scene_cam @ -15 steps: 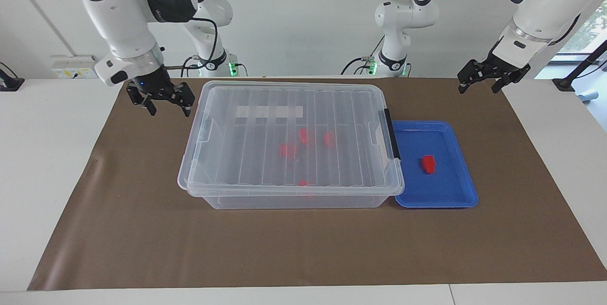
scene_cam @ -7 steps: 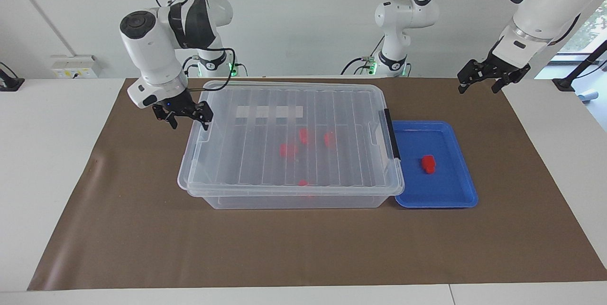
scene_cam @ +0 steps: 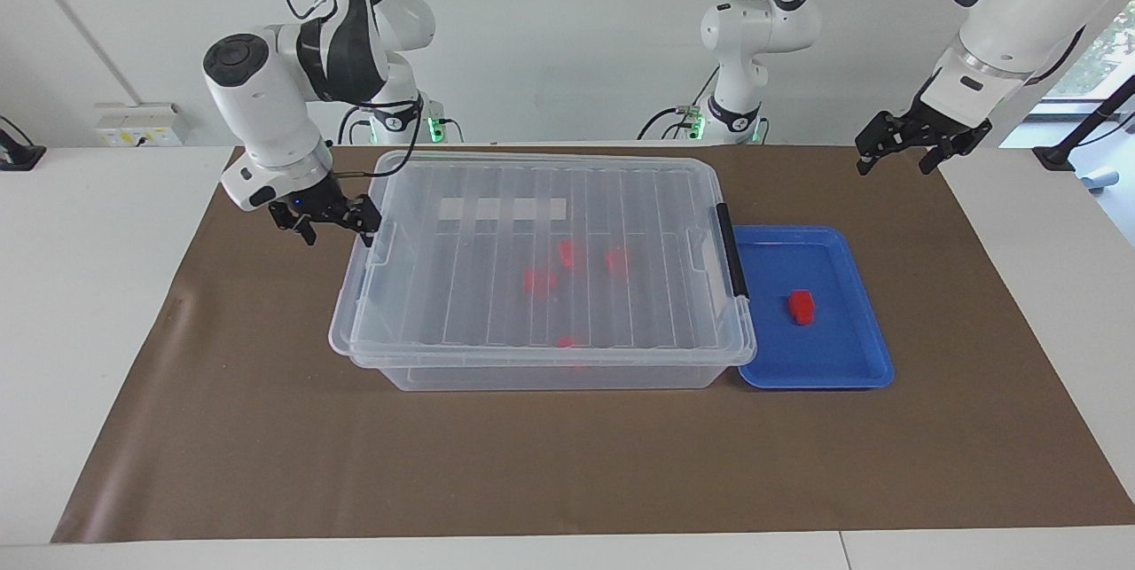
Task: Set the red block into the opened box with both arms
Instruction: 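Slide the lid away from the tray while the left gripper reaches the block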
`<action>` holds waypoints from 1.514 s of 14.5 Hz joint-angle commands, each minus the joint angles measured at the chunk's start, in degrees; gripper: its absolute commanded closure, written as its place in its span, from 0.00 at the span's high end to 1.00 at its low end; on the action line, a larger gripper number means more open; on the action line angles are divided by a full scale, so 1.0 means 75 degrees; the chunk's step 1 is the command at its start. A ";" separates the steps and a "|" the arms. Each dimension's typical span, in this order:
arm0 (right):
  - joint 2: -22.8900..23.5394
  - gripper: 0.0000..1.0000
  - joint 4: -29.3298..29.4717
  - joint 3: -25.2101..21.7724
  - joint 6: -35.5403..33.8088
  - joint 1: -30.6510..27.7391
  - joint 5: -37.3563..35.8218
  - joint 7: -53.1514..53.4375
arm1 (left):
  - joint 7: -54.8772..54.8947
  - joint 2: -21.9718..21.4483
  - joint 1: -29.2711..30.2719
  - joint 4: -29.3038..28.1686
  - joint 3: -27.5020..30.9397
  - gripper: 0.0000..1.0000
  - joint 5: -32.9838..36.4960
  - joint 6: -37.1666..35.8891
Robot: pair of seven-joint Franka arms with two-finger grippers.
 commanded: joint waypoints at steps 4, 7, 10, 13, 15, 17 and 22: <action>-0.0146 1.00 -0.0305 0.0043 0.0319 -0.0635 0.0020 -0.1067 | 0.0044 -0.0217 -0.0036 -0.0244 -0.0048 1.00 0.0034 0.0030; -0.0135 1.00 -0.0305 0.0043 0.0366 -0.0916 0.0020 -0.1641 | 0.0080 -0.0357 -0.0048 -0.0699 -0.0060 1.00 0.0045 0.0799; -0.0123 1.00 -0.0281 0.0043 0.0366 -0.1221 0.0020 -0.2192 | 0.0103 -0.0837 -0.0060 -0.1927 -0.0106 1.00 0.0045 0.1995; -0.0111 1.00 -0.0258 0.0043 0.0366 -0.1467 -0.0015 -0.2497 | 0.0115 -0.0792 -0.0234 -0.2609 -0.0130 1.00 0.0045 0.2722; -0.0099 1.00 -0.0199 0.0043 0.0366 -0.1596 -0.0086 -0.2533 | 0.0103 -0.0768 -0.0247 -0.3183 -0.0130 1.00 0.0045 0.3623; -0.0065 1.00 -0.0188 0.0043 0.0366 -0.1714 -0.0097 -0.2755 | 0.0115 -0.0500 -0.0340 -0.3407 -0.0118 1.00 0.0045 0.3977; -0.0041 1.00 -0.0152 0.0043 0.0600 -0.2135 -0.0086 -0.3493 | 0.0103 0.0017 -0.0552 -0.4366 -0.0118 1.00 0.0045 0.5581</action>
